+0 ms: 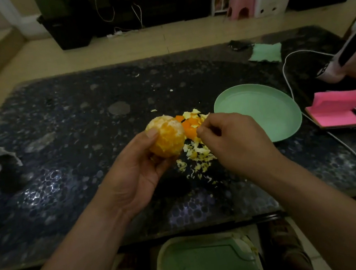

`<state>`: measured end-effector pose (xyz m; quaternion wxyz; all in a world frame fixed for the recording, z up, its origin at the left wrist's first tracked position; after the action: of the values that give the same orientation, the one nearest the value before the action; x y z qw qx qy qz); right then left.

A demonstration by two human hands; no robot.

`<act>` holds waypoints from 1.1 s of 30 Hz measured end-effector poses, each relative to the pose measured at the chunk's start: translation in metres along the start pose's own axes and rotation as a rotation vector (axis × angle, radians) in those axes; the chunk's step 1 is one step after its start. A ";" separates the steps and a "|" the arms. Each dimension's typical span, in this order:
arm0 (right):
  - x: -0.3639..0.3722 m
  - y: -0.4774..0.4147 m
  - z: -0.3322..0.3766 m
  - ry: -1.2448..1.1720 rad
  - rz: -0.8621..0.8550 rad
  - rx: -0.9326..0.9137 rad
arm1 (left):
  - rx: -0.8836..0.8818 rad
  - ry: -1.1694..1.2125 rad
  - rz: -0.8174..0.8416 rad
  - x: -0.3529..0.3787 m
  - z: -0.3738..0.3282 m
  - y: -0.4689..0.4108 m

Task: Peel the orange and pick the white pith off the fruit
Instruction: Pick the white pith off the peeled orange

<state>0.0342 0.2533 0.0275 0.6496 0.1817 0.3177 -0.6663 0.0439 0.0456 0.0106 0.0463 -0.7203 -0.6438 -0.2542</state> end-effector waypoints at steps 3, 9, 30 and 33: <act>0.000 0.004 0.007 -0.092 0.002 -0.046 | 0.024 -0.056 -0.017 -0.001 0.001 -0.003; 0.000 0.006 0.013 -0.187 0.017 -0.060 | 0.095 -0.135 -0.045 0.002 0.001 -0.003; 0.005 0.012 0.019 0.010 -0.029 -0.148 | 0.195 -0.298 -0.138 0.012 0.009 0.001; 0.006 0.012 0.019 0.002 -0.065 -0.173 | 0.192 -0.293 -0.124 0.012 0.009 0.002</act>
<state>0.0488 0.2366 0.0350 0.6405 0.1151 0.3807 -0.6570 0.0492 0.0593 0.0088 0.0048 -0.7007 -0.7082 -0.0862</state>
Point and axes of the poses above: each hand's wrist, its own y-axis away from the middle knuckle, its own x-axis out of the palm, z = x × y, the point moved 2 cm from there along -y, towards the middle knuckle, and after that the axes turned 8 degrees about -y, right-handed, at the moved point
